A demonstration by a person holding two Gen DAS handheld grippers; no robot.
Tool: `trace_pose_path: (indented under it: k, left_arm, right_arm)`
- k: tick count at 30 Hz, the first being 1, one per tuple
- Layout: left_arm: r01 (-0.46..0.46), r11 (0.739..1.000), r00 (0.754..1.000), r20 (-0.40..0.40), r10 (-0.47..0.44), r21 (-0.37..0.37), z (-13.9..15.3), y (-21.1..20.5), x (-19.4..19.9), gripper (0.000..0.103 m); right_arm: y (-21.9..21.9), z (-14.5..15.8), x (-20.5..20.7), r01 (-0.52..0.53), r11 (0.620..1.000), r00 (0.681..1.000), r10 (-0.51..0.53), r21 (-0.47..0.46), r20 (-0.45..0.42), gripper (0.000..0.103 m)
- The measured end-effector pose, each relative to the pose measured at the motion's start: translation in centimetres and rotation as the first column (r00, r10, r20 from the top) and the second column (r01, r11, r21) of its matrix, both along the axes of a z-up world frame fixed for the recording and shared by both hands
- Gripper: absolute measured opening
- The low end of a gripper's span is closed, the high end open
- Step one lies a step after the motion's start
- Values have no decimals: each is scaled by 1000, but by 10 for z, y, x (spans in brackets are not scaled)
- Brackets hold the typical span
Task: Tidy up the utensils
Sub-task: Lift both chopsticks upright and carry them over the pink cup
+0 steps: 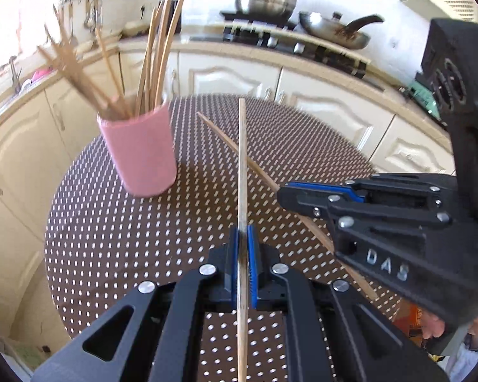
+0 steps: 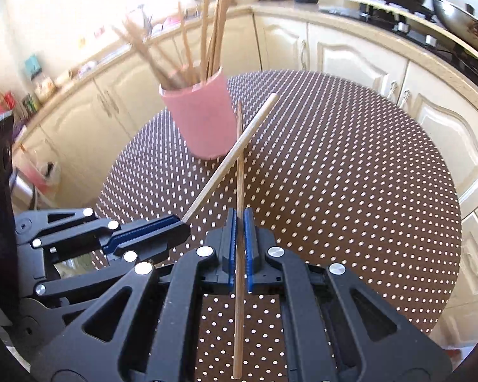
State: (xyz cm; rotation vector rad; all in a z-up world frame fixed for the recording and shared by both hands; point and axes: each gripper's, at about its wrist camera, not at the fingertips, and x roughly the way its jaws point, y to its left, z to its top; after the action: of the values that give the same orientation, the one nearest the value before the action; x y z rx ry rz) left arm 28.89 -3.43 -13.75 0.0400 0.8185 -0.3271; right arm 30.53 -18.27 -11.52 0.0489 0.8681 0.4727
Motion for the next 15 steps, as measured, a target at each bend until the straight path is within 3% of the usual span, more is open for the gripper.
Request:
trace_pose_path:
  k: [7, 15]
  left_arm:
    - [21, 999, 984, 178, -12, -48, 39, -7, -13, 6]
    - [41, 984, 933, 359, 23, -171, 82, 19, -8, 6]
  right_arm:
    - [-21, 43, -10, 8, 984, 990, -33, 178, 139, 5]
    - [-13, 82, -4, -50, 938, 948, -63, 343, 311, 5]
